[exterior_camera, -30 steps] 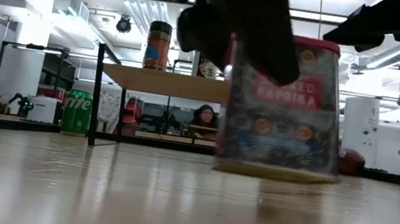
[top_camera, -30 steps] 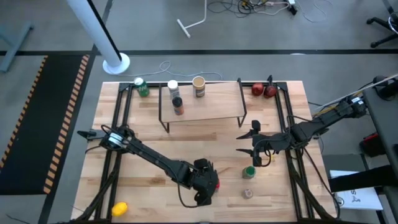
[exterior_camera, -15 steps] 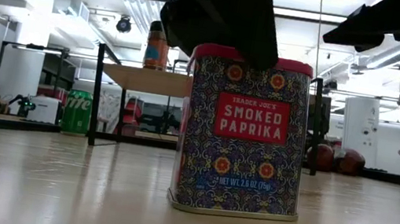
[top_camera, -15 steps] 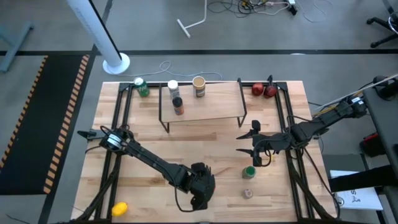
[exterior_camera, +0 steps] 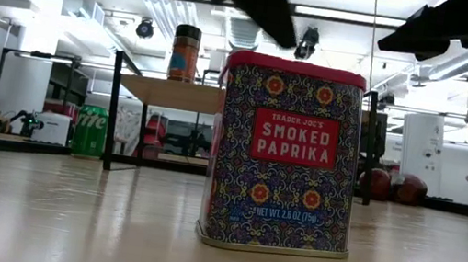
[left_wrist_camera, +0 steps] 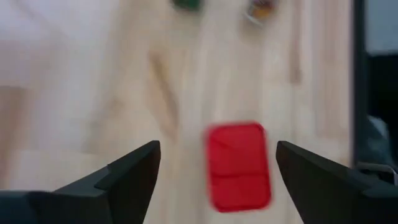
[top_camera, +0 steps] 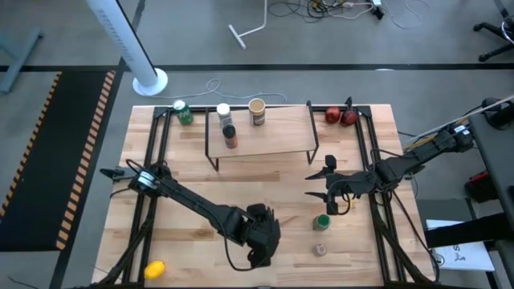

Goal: Shelf spices
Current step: Remove the brown seasoning bottle from the shelf

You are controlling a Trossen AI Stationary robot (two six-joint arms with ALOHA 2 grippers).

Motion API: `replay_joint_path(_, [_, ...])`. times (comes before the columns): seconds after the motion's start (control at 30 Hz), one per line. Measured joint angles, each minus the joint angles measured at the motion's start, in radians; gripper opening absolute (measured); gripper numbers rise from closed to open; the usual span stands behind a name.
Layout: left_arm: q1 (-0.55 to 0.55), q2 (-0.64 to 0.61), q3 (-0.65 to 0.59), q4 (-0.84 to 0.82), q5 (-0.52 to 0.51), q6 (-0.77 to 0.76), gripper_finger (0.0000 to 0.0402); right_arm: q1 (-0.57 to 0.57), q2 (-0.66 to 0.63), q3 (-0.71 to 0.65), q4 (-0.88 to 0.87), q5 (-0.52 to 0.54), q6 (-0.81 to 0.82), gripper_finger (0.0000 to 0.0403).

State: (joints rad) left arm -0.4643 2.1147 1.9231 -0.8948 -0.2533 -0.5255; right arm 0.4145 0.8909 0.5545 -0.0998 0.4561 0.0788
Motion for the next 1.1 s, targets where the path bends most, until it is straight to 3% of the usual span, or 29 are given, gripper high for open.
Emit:
replay_joint_path(0.23, [0.034,-0.003,0.214,-0.263,-0.352,0.048,0.0293,0.000,0.000,0.000,0.003,0.000,0.005,0.0199])
replay_joint_path(0.33, [0.069,-0.003,0.290,-0.393,-0.439,0.054,0.0292,0.000,0.000,-0.001,0.003,-0.001,0.008,0.0199])
replay_joint_path(0.63, [0.234,-0.004,0.432,-0.580,-0.425,0.173,0.0284,0.000,0.000,-0.014,0.003,-0.005,0.011,0.0199])
replay_joint_path(0.8, [0.336,-0.046,0.418,-0.581,-0.331,0.231,0.0283,0.000,0.000,-0.025,0.006,-0.011,0.011,0.0199])
replay_joint_path(1.1, [0.480,-0.128,0.419,-0.582,-0.288,0.320,0.0286,0.000,0.000,-0.038,0.009,-0.011,0.009,0.0199])
